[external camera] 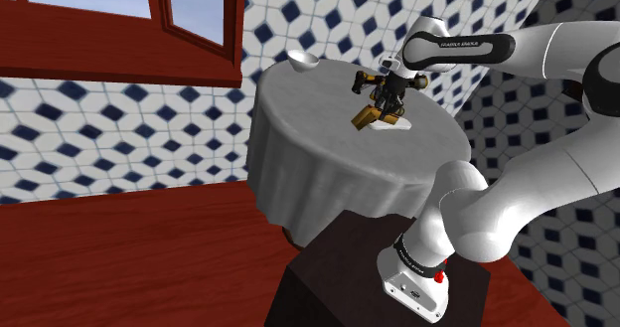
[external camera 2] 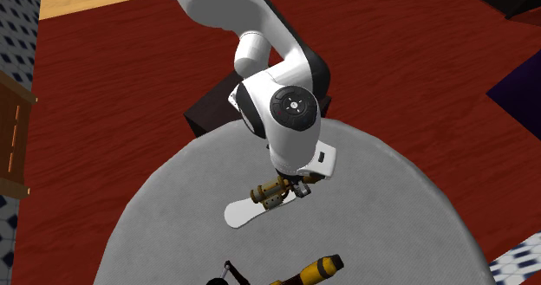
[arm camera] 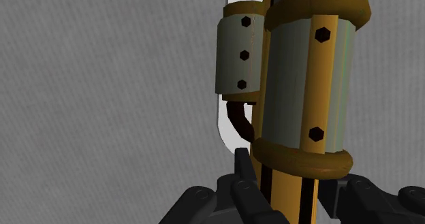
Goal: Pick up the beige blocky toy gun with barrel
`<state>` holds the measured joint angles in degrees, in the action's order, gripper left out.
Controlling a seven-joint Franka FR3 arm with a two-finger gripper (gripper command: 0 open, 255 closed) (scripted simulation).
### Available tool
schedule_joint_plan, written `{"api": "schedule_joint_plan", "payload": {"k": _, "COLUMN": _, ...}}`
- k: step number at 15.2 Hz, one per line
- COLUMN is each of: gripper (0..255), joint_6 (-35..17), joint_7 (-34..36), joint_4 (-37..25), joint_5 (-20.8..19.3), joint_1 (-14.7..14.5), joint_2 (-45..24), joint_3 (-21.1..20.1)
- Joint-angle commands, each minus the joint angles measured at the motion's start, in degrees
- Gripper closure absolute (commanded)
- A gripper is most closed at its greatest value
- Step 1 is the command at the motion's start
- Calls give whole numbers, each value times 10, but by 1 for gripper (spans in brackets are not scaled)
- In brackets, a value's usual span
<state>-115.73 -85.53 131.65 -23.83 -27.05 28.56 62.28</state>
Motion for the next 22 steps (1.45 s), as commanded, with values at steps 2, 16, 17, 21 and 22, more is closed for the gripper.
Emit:
{"api": "schedule_joint_plan", "payload": {"k": 2, "gripper": 255, "joint_6": 0, "joint_7": 0, "joint_4": 1, "joint_5": 0, "joint_1": 0, "joint_2": 0, "joint_3": 0}}
{"api": "schedule_joint_plan", "payload": {"k": 16, "gripper": 255, "joint_6": 87, "joint_7": 4, "joint_4": -61, "joint_5": 10, "joint_1": 13, "joint_2": 21, "joint_3": -48}}
{"api": "schedule_joint_plan", "payload": {"k": 17, "gripper": 255, "joint_6": 95, "joint_7": 4, "joint_4": -68, "joint_5": 11, "joint_1": 14, "joint_2": 22, "joint_3": -51}}
{"api": "schedule_joint_plan", "payload": {"k": 21, "gripper": 255, "joint_6": 118, "joint_7": 4, "joint_4": -88, "joint_5": 15, "joint_1": 14, "joint_2": 24, "joint_3": -62}}
{"api": "schedule_joint_plan", "payload": {"k": 22, "gripper": 255, "joint_6": 118, "joint_7": 4, "joint_4": -88, "joint_5": 15, "joint_1": 14, "joint_2": 24, "joint_3": -62}}
